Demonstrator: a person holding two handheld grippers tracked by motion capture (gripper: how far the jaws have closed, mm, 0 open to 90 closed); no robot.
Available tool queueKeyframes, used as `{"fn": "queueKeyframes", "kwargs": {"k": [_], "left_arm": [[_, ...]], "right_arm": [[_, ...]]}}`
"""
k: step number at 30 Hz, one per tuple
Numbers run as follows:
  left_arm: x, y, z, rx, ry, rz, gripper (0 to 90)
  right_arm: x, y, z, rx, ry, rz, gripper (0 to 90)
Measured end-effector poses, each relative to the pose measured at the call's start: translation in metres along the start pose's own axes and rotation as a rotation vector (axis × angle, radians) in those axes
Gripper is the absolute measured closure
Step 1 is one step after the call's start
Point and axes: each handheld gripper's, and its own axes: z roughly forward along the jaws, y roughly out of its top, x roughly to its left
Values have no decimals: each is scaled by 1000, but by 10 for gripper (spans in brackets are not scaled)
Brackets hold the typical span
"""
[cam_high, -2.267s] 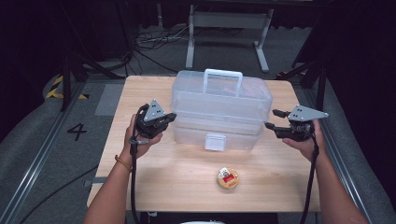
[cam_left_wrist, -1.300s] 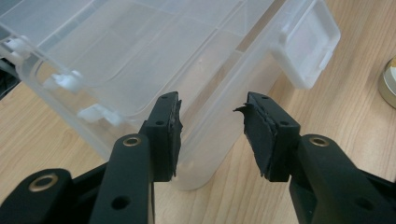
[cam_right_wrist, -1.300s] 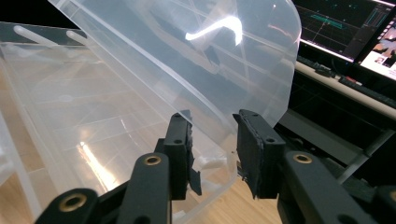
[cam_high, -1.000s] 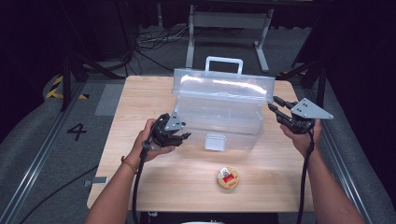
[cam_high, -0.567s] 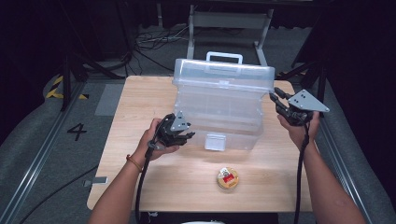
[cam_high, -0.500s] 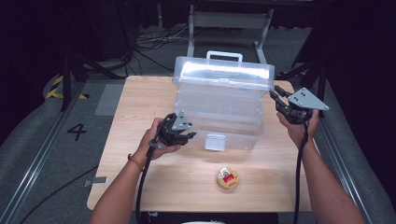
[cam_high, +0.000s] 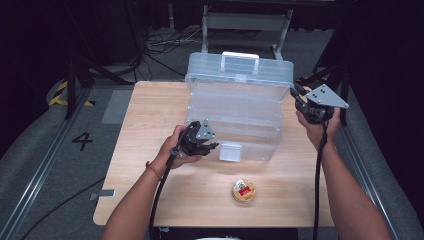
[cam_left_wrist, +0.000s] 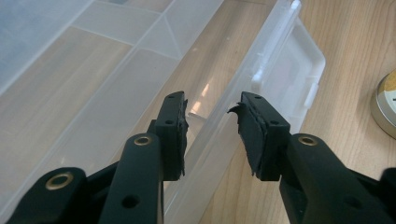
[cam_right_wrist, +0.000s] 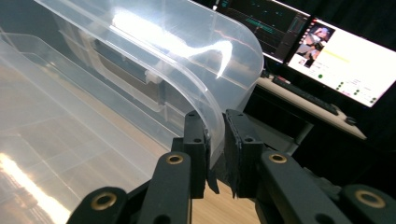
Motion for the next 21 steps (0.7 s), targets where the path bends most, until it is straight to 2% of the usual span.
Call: {"fn": "queueKeyframes", "kwargs": {"k": [3, 9, 11, 14, 16, 17, 19, 20, 21], "left_arm": [[2, 1, -1, 5, -8, 0, 650], [1, 3, -1, 19, -10, 21, 663], [1, 1, -3, 3, -34, 14, 679], [0, 1, -4, 0, -39, 9, 685], [-1, 1, -4, 2, -41, 14, 690], [-1, 2, -5, 15, -39, 31, 693], [0, 0, -5, 11, -47, 31, 699], [0, 0, -5, 11, -47, 31, 700], [0, 0, -6, 6, -48, 23, 700]], "right_arm": [[0, 2, 3, 2, -18, -4, 809], [-3, 5, 12, -1, -39, 38, 819], [-4, 7, 15, 3, -50, 37, 826], [-6, 10, 19, 12, -56, 39, 830], [-6, 10, 20, 12, -57, 40, 832], [-5, 10, 19, 12, -59, 41, 841], [-6, 9, 17, 5, -49, 65, 900], [-8, 8, 14, -18, -24, 107, 900], [-8, 8, 14, -18, -24, 107, 900]]}}
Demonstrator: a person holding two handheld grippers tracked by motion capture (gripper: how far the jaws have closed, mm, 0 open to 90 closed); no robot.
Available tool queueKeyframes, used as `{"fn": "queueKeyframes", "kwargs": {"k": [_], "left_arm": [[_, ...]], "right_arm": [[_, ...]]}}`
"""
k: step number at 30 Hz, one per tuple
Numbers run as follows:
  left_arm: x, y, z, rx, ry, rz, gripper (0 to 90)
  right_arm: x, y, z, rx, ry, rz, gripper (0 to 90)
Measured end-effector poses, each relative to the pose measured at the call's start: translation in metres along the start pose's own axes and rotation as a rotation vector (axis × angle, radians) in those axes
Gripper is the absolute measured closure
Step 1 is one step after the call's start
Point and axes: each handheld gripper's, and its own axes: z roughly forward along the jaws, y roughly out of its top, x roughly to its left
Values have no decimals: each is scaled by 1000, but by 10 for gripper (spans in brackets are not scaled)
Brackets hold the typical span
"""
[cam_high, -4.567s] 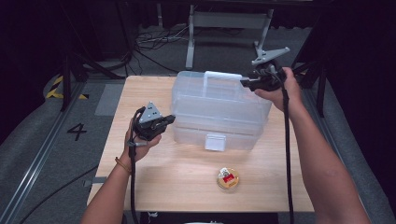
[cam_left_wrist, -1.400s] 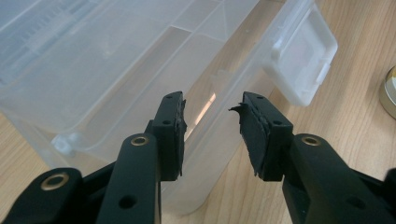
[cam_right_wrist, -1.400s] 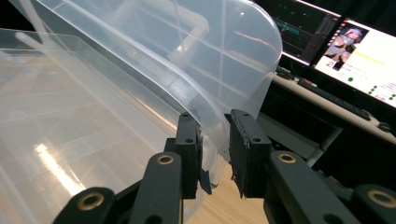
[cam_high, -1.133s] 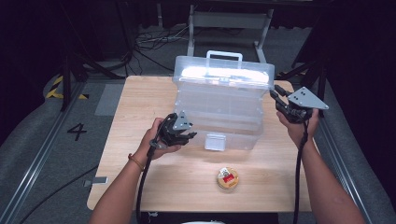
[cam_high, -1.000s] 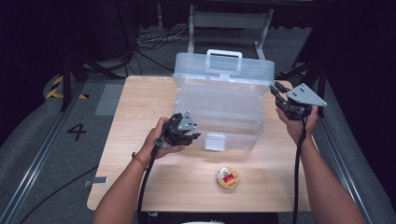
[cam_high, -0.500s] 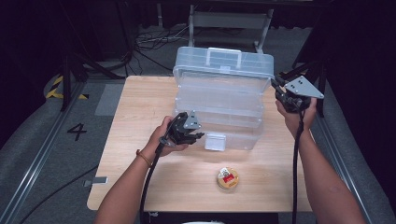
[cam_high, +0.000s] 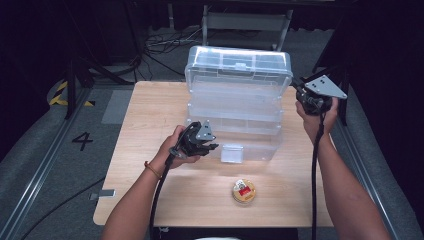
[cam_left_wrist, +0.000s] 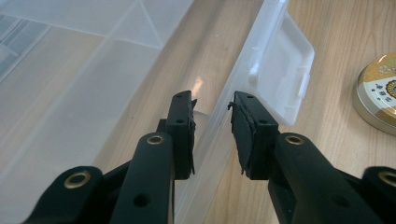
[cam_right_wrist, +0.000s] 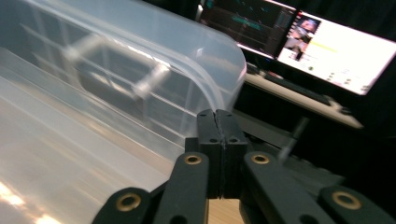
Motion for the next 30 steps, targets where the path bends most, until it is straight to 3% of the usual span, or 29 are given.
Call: {"fn": "queueKeyframes", "kwargs": {"k": [1, 2, 4, 5, 7, 9, 13, 15, 17, 21, 30], "left_arm": [[0, 0, 0, 0, -3, -4, 700], [1, 0, 0, 0, -4, -2, 702], [1, -1, 0, 1, -6, 11, 703], [1, -2, 0, -7, -9, 5, 703], [2, -3, 0, -16, -15, 0, 704], [2, -3, 0, -18, -14, 1, 704], [1, -4, 0, -29, -6, 3, 704], [1, -5, 0, -33, -8, 0, 704], [1, -5, 0, -37, -6, 0, 703], [1, -5, 0, -39, -5, 2, 704], [0, -6, 0, -44, -1, 6, 704]], "right_arm": [[0, 1, -1, -3, 5, 8, 900], [6, 5, 3, 36, 16, -71, 900], [10, 5, 7, 50, 14, -81, 900], [10, 4, 8, 52, -12, -85, 900], [7, -1, 9, 45, -13, -36, 879], [1, -9, 10, 49, -25, 26, 751], [-8, -16, 14, 40, -15, 83, 664], [-10, -17, 18, 31, 9, 85, 643], [-12, -15, 23, 20, 31, 97, 642], [-14, -12, 30, 18, 22, 99, 663], [-11, -1, 44, 30, -31, 69, 839]]}}
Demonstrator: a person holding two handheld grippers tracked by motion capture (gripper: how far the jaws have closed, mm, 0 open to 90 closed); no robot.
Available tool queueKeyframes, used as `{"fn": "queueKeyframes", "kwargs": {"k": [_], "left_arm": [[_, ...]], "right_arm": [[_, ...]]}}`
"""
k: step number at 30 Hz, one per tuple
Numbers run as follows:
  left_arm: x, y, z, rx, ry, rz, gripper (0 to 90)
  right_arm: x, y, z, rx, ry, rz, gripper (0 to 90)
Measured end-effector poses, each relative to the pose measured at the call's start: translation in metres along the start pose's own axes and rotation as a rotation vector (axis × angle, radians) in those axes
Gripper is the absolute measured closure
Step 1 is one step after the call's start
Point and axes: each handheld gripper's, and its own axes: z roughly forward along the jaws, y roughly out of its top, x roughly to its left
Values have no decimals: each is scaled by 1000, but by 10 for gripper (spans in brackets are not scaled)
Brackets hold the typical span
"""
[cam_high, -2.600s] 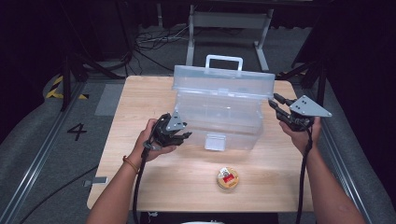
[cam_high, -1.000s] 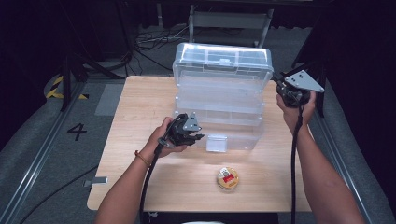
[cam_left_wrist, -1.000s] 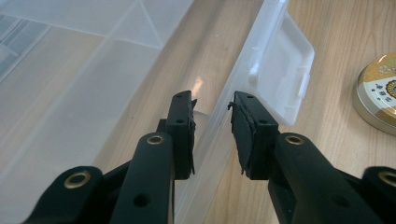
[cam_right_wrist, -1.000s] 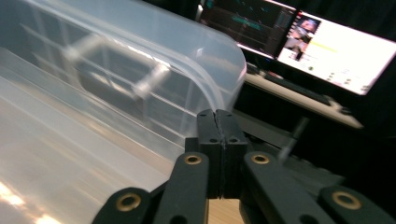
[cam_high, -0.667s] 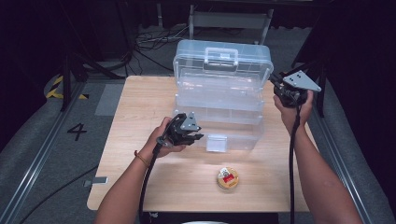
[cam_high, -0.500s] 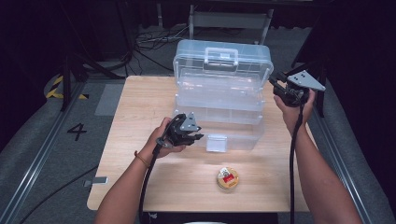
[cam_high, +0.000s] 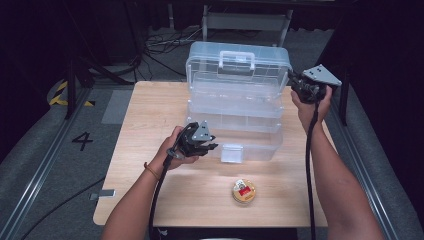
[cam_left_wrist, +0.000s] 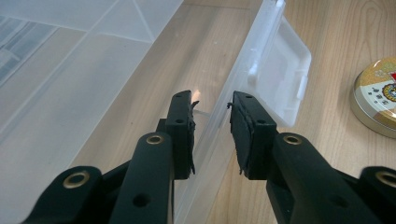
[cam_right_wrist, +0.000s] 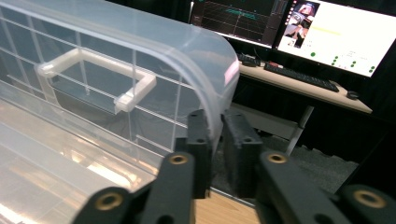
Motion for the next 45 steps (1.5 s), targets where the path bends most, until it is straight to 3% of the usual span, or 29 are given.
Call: {"fn": "queueKeyframes", "kwargs": {"k": [1, 6, 16, 20, 22, 45], "left_arm": [[0, 0, 0, -1, 0, 0, 704], [0, 0, 0, -3, -1, 0, 704], [1, -2, -1, -13, 0, -5, 704], [2, -3, -3, -21, -4, -12, 712], [4, -5, -6, -37, -15, -34, 730], [6, -5, -6, -41, -25, -42, 738]], "right_arm": [[2, 1, 2, 4, -13, -6, 843], [-3, 4, 11, 13, -5, 57, 855], [-13, 11, 27, 53, 26, 99, 859], [-16, 13, 34, 73, 33, 98, 858], [-19, 14, 38, 79, 44, 111, 858], [-34, 20, 70, 169, 92, 120, 849]]}}
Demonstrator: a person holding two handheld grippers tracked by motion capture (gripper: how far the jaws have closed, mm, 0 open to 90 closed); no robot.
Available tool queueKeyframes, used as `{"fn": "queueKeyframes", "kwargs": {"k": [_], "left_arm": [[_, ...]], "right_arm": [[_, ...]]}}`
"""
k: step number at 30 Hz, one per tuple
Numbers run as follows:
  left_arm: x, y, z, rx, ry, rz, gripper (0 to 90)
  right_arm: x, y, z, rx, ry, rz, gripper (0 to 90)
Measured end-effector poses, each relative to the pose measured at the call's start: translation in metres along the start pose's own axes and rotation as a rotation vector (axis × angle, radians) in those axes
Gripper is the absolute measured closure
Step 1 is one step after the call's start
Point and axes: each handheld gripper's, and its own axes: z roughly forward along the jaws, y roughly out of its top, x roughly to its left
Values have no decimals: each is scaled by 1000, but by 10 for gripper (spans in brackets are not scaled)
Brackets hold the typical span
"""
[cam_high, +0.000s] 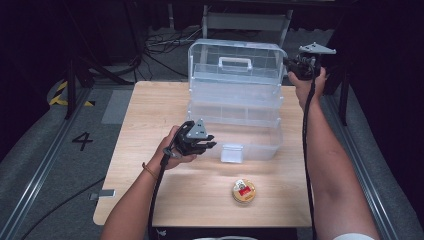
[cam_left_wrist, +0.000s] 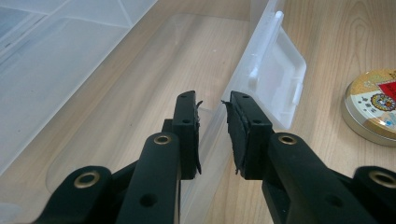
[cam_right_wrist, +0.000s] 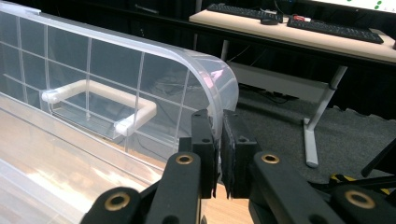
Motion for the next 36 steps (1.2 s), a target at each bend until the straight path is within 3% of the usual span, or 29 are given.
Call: {"fn": "queueKeyframes", "kwargs": {"k": [36], "left_arm": [[1, -2, 0, -22, -6, -37, 734]], "right_arm": [[-9, 3, 29, 53, -9, 6, 843]]}}
